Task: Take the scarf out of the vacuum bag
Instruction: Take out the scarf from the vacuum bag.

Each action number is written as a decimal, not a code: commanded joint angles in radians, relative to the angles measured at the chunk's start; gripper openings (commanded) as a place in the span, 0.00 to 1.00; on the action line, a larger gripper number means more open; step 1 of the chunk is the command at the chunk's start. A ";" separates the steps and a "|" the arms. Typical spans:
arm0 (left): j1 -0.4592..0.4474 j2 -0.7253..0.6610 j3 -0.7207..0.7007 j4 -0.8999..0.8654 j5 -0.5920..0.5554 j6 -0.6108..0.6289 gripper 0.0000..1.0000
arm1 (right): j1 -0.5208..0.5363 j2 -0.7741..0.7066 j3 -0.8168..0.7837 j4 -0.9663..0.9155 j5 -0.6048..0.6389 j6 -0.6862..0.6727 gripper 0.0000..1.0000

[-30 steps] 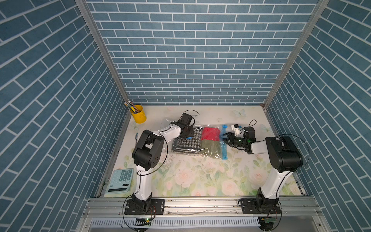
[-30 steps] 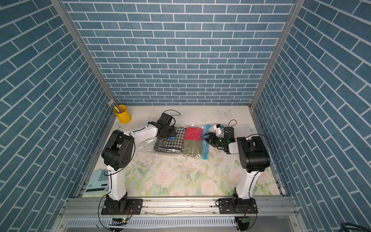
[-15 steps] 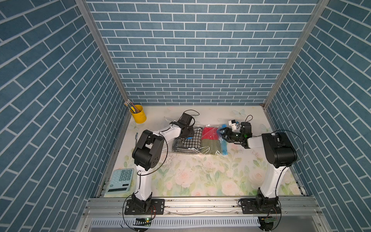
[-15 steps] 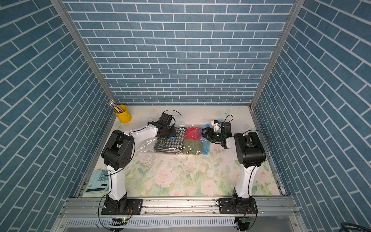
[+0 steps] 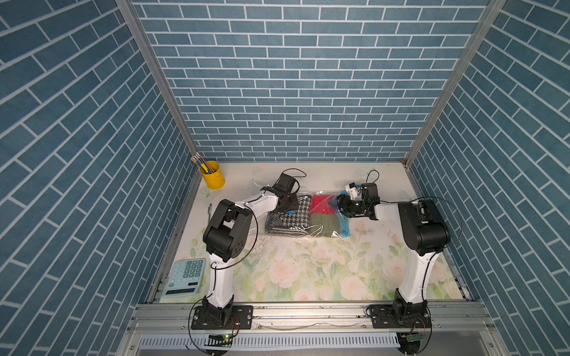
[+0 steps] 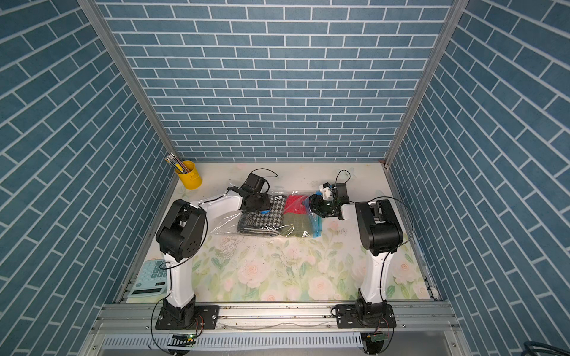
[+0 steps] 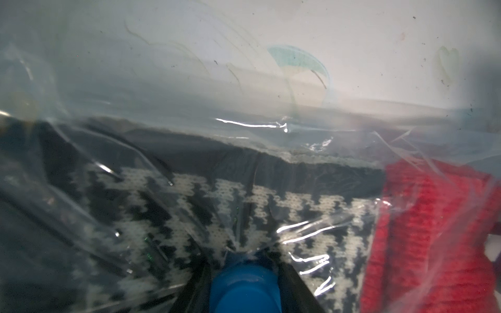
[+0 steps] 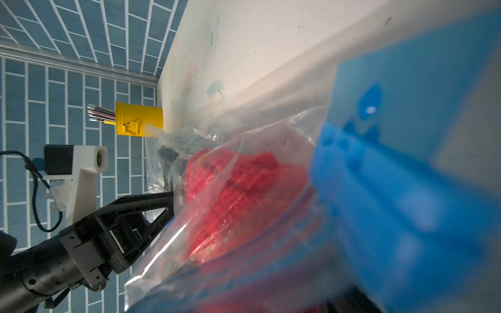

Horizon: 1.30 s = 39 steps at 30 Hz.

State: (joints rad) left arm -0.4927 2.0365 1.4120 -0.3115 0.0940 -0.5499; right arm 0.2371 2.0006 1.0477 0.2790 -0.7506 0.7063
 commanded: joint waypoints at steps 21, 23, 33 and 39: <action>-0.015 0.035 -0.038 -0.103 0.063 -0.005 0.45 | 0.030 0.100 0.026 0.160 -0.176 0.066 0.17; -0.014 0.036 -0.039 -0.103 0.064 -0.007 0.45 | 0.031 0.088 0.015 0.164 -0.169 0.067 0.01; -0.014 0.022 -0.053 -0.095 0.038 -0.028 0.44 | -0.018 -0.047 -0.120 0.158 -0.036 0.019 0.00; -0.014 0.021 -0.058 -0.093 0.033 -0.036 0.44 | -0.037 -0.126 -0.140 0.031 0.051 -0.065 0.00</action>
State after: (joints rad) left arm -0.4946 2.0308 1.3998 -0.2993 0.0978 -0.5701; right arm 0.2100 1.9358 0.9165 0.3771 -0.7692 0.7174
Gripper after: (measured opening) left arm 0.442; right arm 0.076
